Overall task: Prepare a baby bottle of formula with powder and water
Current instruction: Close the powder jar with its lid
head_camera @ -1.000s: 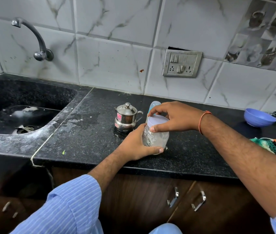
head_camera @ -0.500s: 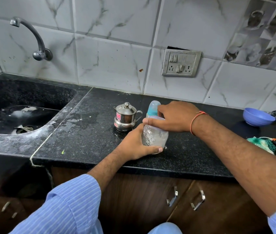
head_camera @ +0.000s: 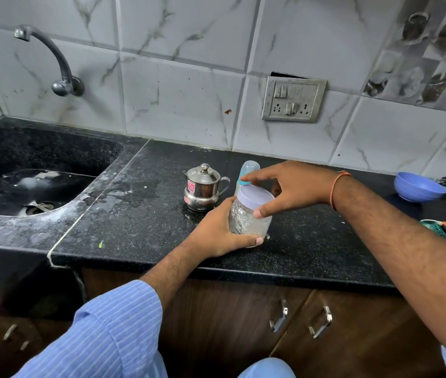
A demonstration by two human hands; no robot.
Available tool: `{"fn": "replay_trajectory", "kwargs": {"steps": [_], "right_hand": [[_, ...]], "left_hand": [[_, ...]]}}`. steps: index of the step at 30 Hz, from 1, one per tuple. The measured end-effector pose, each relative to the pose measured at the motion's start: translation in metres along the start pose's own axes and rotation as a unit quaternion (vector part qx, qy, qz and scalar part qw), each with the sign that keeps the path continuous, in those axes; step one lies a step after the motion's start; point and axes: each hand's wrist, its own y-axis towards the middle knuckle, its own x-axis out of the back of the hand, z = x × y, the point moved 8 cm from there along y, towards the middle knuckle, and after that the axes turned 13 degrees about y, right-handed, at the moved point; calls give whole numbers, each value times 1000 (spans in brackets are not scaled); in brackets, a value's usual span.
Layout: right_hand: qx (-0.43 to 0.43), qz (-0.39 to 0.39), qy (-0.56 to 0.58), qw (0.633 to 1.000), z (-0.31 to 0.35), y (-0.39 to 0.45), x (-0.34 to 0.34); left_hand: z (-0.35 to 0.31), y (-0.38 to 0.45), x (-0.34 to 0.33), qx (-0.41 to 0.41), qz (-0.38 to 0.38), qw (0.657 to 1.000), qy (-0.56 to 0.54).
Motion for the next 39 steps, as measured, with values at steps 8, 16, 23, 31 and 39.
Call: {"fn": "replay_trajectory", "kwargs": {"steps": [8, 16, 23, 31, 39], "right_hand": [[28, 39, -19, 999, 9, 8, 1], [-24, -7, -81, 996, 13, 13, 0], [-92, -82, -239, 963, 21, 12, -4], [-29, 69, -45, 996, 7, 10, -5], [-24, -36, -77, 996, 7, 16, -8]], "left_hand": [[-1, 0, 1, 4, -1, 1000, 9], [-1, 1, 1, 0, -6, 1000, 11], [3, 2, -1, 7, -10, 1000, 3], [0, 2, 0, -1, -5, 1000, 9], [-1, 0, 2, -6, -16, 1000, 17]]}}
